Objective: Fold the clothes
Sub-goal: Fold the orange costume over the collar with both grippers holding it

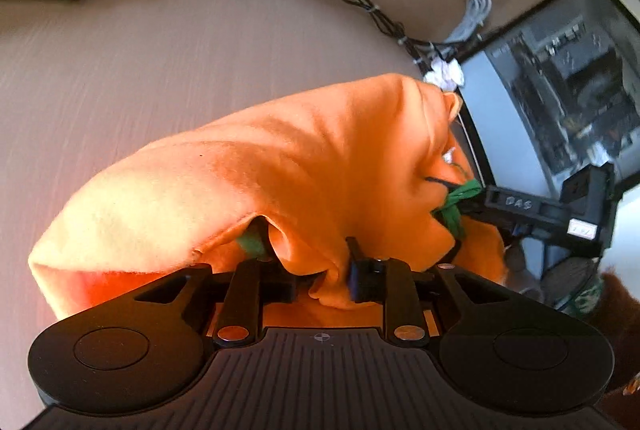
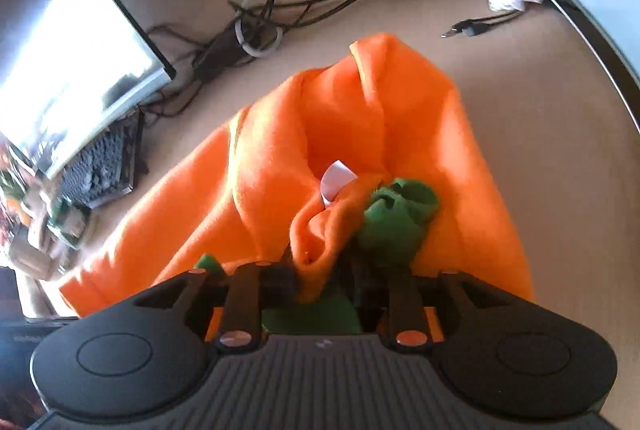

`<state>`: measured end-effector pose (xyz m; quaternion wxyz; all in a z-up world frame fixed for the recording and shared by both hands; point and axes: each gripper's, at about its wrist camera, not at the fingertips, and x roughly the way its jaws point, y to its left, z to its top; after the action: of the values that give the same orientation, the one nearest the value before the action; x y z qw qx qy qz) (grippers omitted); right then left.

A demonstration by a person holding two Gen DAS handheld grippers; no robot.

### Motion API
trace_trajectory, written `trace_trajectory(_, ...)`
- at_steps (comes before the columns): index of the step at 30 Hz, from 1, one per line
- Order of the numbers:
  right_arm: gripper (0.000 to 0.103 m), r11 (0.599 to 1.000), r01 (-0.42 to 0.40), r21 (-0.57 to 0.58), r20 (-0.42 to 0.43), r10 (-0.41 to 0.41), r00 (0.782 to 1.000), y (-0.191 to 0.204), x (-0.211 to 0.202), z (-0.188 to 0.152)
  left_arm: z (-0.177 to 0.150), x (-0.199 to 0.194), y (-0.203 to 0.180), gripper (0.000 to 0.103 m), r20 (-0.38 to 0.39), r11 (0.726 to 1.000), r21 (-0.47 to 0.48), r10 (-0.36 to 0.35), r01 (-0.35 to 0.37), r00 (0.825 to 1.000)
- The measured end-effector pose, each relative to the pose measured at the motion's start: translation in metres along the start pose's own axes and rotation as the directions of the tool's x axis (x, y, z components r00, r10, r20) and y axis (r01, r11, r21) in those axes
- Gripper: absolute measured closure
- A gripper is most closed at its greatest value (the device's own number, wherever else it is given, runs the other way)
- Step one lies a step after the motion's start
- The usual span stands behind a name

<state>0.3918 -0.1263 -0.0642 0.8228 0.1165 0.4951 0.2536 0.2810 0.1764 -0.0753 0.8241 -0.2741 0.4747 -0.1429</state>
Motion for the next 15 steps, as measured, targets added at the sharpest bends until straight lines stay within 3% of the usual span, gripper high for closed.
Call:
trace_trajectory(2,0.047,1.000,0.010,0.001,0.020,-0.010,1.000,0.001,-0.011,-0.001,0.001,0.001,0.000,0.075,-0.004,1.000,0.009,0.009,-0.009,1.000)
trace_trajectory(7,0.033,0.997,0.050,-0.059,0.105,-0.043,0.994,0.013,-0.037,0.014,-0.002,0.001,0.006,0.073,-0.001,1.000,-0.007,0.005,-0.005,1.000)
trace_trajectory(11,0.034,0.997,0.039,-0.066,0.112,-0.032,0.993,0.014,-0.018,0.026,0.003,0.006,0.008,0.072,0.006,0.999,-0.034,0.015,-0.015,1.000)
trace_trajectory(12,0.038,0.997,0.039,-0.074,0.097,-0.032,0.995,0.014,-0.011,0.027,0.010,0.008,0.007,0.072,0.014,0.999,-0.027,0.032,-0.031,0.999)
trace_trajectory(13,0.055,0.995,0.054,-0.084,0.075,-0.048,0.996,0.015,-0.003,0.026,0.019,0.010,0.007,0.072,0.024,0.999,-0.017,0.052,-0.051,0.998)
trace_trajectory(14,0.064,0.993,0.072,-0.095,0.053,-0.067,0.996,0.016,0.001,0.023,0.028,0.013,0.006,0.072,0.035,0.997,-0.007,0.072,-0.071,0.997)
trace_trajectory(15,0.064,0.991,0.078,-0.107,0.039,-0.074,0.996,0.018,0.003,0.019,0.037,0.015,0.005,0.072,0.045,0.996,0.003,0.091,-0.091,0.995)
